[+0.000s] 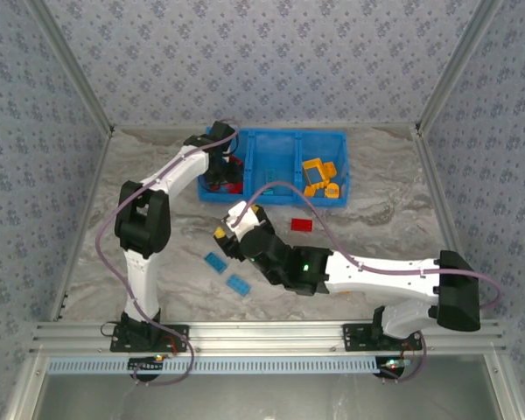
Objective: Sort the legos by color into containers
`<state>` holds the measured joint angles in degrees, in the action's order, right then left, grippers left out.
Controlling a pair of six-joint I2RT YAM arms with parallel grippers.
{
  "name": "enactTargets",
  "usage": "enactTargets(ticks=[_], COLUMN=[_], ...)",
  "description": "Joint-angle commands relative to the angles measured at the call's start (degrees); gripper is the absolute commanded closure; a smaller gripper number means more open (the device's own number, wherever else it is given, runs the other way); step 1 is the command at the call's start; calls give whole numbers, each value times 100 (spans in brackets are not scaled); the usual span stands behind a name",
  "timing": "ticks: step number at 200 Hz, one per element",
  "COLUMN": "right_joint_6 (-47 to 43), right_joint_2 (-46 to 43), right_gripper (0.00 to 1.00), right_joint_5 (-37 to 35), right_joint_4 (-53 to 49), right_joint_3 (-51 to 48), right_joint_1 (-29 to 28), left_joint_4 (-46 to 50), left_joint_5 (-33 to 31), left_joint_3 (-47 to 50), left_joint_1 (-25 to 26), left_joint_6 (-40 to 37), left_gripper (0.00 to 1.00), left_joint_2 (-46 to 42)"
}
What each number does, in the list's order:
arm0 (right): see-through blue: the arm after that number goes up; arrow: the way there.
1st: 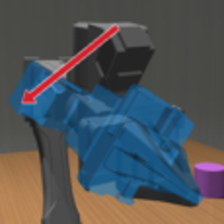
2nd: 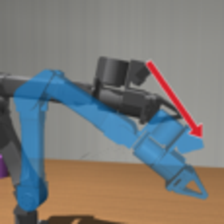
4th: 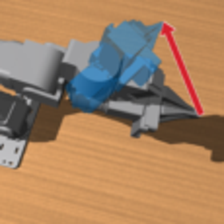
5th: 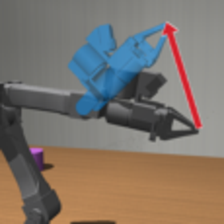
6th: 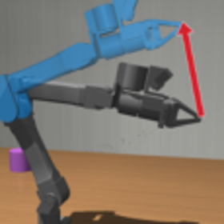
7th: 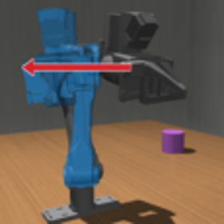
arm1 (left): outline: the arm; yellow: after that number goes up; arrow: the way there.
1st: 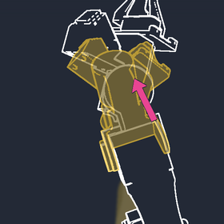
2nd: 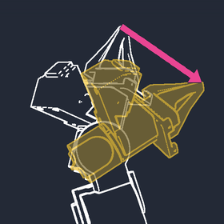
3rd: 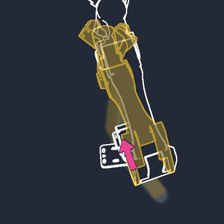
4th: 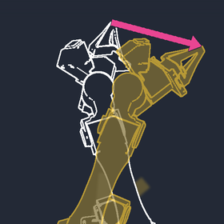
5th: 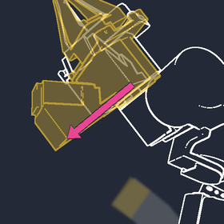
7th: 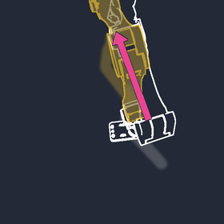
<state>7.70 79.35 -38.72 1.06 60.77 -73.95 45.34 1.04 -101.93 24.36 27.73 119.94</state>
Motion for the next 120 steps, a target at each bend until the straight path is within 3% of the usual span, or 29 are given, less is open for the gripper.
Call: enactTargets(ticks=[1,23,44,63,92,120], right_joint_6=[559,778,325,-177,-855,-1403], right_joint_2=[-204,-216,-184,-40,511,1387], right_gripper=[22,23,21,18,18,18], right_joint_5=[46,1318,2666,3466,4079,3934], right_joint_4=[-706,-1850,-2343,-2687,-3092,-3419], right_joint_3=[50,181,-43,-188,12,463], right_joint_1=[322,1096,1825,2322,2683,2624], left_joint_4=[124,189,207,102,-237,-776], left_joint_5=[12,17,19,-15,13,288], left_joint_3=[99,121,228,614,1709,3024], left_joint_1=[-15,22,113,273,619,1061], left_joint_6=[46,79,170,329,698,964], left_gripper=[43,42,41,39,37,35], left_joint_2=[-281,-622,-1170,-1852,-3151,-4650])
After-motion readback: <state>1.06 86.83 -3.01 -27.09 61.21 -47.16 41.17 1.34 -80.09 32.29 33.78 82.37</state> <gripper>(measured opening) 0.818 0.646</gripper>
